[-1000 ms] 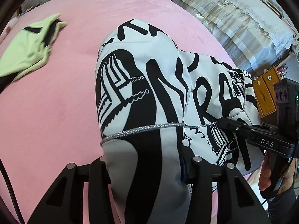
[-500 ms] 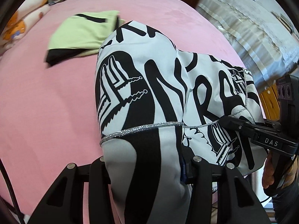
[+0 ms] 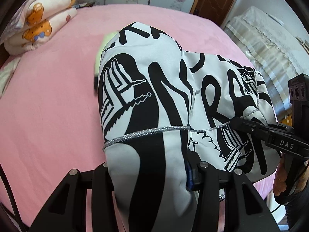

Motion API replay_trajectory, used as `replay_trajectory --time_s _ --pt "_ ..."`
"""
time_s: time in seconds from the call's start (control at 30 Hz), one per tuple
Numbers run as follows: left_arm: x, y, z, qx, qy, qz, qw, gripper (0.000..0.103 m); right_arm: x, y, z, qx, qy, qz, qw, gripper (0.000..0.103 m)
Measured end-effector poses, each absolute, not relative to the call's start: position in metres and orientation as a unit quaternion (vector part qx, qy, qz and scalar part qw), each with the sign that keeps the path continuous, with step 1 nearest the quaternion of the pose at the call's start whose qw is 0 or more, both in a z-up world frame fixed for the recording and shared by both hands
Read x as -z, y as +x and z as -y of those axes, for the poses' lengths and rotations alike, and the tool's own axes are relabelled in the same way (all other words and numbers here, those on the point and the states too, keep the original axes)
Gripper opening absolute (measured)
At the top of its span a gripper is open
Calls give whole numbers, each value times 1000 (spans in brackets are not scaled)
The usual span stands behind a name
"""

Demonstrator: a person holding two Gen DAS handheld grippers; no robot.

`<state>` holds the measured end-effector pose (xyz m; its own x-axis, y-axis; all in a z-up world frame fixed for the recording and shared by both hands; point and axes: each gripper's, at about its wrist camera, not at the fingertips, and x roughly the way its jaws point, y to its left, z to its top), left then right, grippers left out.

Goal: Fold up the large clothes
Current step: 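Grasp the folded jacket bundle with both tools and lift it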

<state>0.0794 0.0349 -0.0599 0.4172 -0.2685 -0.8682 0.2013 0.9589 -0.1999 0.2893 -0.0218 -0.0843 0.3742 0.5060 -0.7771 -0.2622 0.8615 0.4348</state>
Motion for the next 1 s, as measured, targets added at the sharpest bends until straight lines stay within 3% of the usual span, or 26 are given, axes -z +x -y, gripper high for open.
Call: replay_trajectory --time_s 0.47,0.7,0.77,0.83,0.9,0.93,1.0 --pt "32 252 93 163 -6 -461 872 45 73 484 1 -219 148 -424 866 24" --pt "96 329 127 161 -19 -490 857 46 139 565 0 -222 178 -429 857 24" --pt "129 342 131 151 -14 -512 846 50 175 581 -3 -214 185 -451 847 25" --pt "165 352 127 129 -17 -525 841 67 208 589 -7 -191 177 -472 842 31" --pt "183 353 118 122 -37 -517 847 81 224 588 -7 -176 164 -467 851 48" --pt "188 352 114 119 -42 -515 848 88 225 587 -7 -177 163 -466 851 48" --pt "193 347 108 123 -53 -511 849 90 223 585 -6 -184 155 -467 851 57"
